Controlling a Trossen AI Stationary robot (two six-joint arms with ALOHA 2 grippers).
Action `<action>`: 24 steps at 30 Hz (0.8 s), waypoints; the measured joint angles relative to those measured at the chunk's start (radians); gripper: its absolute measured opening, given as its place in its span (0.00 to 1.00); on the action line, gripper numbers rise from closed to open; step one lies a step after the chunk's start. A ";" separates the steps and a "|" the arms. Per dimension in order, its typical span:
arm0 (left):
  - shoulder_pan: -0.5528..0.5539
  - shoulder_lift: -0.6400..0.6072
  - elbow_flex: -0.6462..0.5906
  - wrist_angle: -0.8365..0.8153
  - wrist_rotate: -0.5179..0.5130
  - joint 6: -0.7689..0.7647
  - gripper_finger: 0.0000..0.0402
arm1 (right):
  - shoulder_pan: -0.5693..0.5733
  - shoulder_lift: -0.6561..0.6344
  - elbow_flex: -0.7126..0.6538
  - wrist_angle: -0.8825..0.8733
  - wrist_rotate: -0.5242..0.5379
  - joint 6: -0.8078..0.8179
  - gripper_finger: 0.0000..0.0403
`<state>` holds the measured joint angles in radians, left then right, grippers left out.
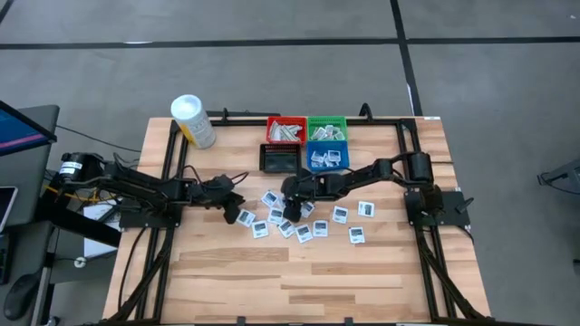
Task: Pick & Place First Aid Supplies
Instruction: Put the alcohol pad into the blue basket
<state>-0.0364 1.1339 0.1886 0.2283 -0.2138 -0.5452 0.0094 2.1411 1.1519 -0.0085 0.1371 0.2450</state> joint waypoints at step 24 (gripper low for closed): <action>0.000 0.000 -0.087 0.054 -0.028 -0.044 0.19 | 0.001 -0.193 -0.016 0.005 0.012 -0.027 0.01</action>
<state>-0.0364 1.1342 0.1017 0.2823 -0.2415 -0.5888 0.0101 1.9479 1.1360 -0.0030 0.1495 0.2183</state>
